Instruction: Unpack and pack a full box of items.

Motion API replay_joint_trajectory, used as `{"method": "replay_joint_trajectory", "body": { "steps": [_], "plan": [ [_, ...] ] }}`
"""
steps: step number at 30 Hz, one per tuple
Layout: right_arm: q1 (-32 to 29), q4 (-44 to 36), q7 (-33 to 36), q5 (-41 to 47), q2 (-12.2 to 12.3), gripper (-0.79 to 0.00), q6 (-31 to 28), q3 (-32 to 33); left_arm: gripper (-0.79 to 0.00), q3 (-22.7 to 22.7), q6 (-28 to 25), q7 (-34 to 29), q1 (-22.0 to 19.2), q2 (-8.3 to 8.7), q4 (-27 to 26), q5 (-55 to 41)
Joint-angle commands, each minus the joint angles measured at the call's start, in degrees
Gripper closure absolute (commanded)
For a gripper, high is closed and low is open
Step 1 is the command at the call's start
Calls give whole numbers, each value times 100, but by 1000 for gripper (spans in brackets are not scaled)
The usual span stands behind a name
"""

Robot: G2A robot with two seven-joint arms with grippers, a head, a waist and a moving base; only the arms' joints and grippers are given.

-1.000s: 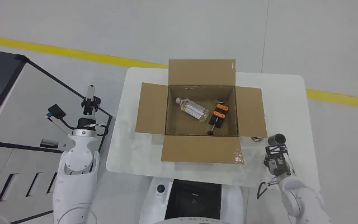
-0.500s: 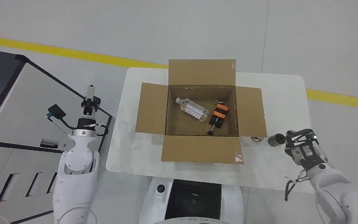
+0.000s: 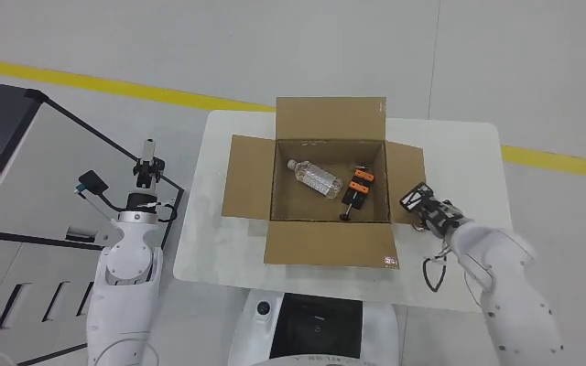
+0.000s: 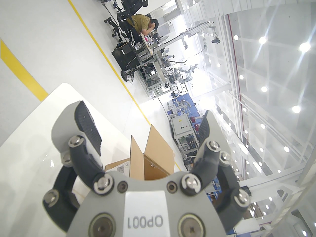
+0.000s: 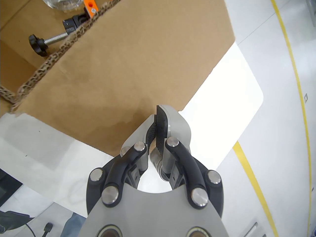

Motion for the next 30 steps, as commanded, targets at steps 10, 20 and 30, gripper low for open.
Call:
{"method": "replay_joint_trajectory", "body": {
  "steps": [10, 20, 30],
  "plan": [
    [-190, 496, -188, 895, 64, 0, -453, 442, -785, 0, 0, 0, 0, 0, 0, 0],
    [-783, -75, -271, 2234, 174, 0, -1325, 1099, -785, 0, 0, 0, 0, 0, 0, 0],
    [-1867, -773, -851, 3101, 261, 0, -1319, 2615, -785, 0, 0, 0, 0, 0, 0, 0]
  ]
}}
